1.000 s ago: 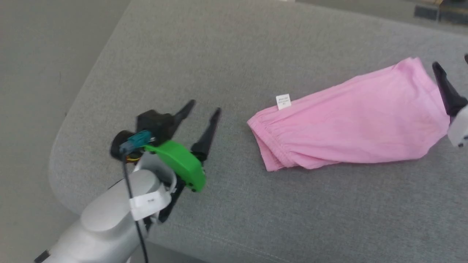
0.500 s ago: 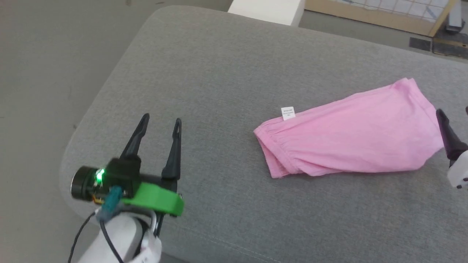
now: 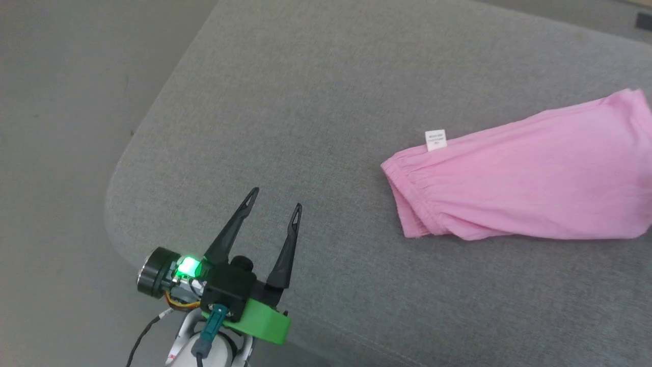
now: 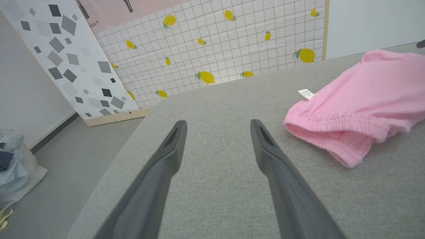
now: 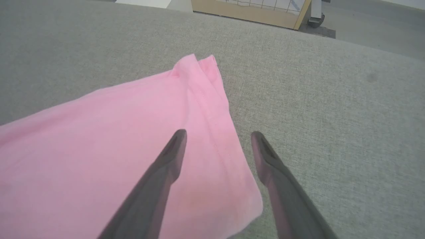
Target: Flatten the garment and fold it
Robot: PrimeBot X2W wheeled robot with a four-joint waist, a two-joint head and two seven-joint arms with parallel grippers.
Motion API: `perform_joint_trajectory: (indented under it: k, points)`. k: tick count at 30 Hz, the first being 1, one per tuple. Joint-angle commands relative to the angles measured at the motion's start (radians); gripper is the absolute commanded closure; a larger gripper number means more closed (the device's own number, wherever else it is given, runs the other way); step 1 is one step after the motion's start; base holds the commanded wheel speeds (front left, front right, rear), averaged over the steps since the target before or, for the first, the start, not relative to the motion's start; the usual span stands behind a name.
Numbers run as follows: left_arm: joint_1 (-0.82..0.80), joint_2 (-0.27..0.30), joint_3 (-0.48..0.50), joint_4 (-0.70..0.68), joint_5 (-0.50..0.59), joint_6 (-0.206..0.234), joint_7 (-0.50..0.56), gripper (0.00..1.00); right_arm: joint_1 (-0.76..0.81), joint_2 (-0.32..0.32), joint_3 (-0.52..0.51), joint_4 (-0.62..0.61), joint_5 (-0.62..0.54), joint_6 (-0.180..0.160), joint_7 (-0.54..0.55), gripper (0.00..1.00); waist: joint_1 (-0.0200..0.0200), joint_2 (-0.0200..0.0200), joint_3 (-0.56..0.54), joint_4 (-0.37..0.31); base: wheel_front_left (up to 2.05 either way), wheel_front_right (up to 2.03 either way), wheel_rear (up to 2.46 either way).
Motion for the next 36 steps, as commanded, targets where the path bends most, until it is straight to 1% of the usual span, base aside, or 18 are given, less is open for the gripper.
perform_joint_trajectory:
  k: [1,7,11,14,16,17,18,19,26,31,36]
  points:
    - [-0.013,-0.014,0.009,0.0,0.005,-0.012,-0.004,0.0,-0.033,-0.002,-0.006,0.019,-0.003,-0.002,0.048,0.0,0.0001,0.0,0.068,0.049,0.0,0.0,0.0]
    - [-0.027,-0.064,0.046,0.003,0.001,-0.048,-0.004,0.0,-0.096,-0.013,-0.013,0.07,-0.002,-0.002,0.225,0.0,0.0001,0.0,0.119,0.083,0.0,0.0,0.0]
    - [-0.028,-0.085,0.064,0.0,0.015,-0.068,-0.004,0.0,-0.092,-0.017,-0.025,0.07,-0.035,-0.002,0.264,0.0,0.0001,0.0,0.138,0.094,0.0,0.0,0.0]
    - [-0.028,-0.098,0.075,0.001,0.022,-0.08,-0.004,0.0,-0.071,-0.001,-0.022,0.073,-0.028,-0.002,0.297,0.0,0.0001,0.0,0.144,0.097,0.0,0.0,0.0]
    - [-0.028,-0.104,0.083,0.001,0.027,-0.088,-0.004,0.0,-0.048,0.007,0.001,0.06,-0.012,-0.002,0.32,0.0,0.0001,0.0,0.145,0.097,0.0,0.0,0.0]
    - [-0.028,-0.107,0.089,0.002,0.028,-0.091,-0.004,0.0,-0.035,0.01,0.014,0.051,0.001,-0.002,0.33,0.57,0.0001,0.0,0.146,0.095,0.0,0.0,0.0]
    - [-0.028,-0.11,0.093,0.002,0.03,-0.094,-0.004,0.0,-0.027,0.01,0.023,0.041,0.009,-0.002,0.331,0.87,0.0001,0.0,0.146,0.092,0.0,0.0,0.0]
    - [-0.028,-0.112,0.099,0.002,0.031,-0.098,-0.004,0.0,-0.018,0.009,0.03,0.03,0.014,-0.002,0.325,1.0,0.0001,0.0,0.144,0.088,0.0,0.0,0.0]
    - [-0.018,-0.117,0.12,0.016,0.041,-0.122,-0.004,0.0,0.005,0.003,0.038,-0.003,0.034,-0.002,0.214,1.0,0.0001,0.0,0.094,0.049,0.0,0.0,0.0]
    - [0.004,-0.112,0.127,0.031,0.047,-0.138,-0.004,0.0,0.031,0.0,0.031,-0.017,0.071,-0.002,0.114,1.0,0.0001,0.0,0.025,0.004,0.0,0.0,0.0]
    - [0.035,-0.105,0.133,0.044,0.049,-0.147,-0.004,0.0,0.099,0.006,-0.001,-0.03,0.1,-0.002,0.065,1.0,0.0001,0.0,-0.05,-0.048,0.0,0.0,0.0]
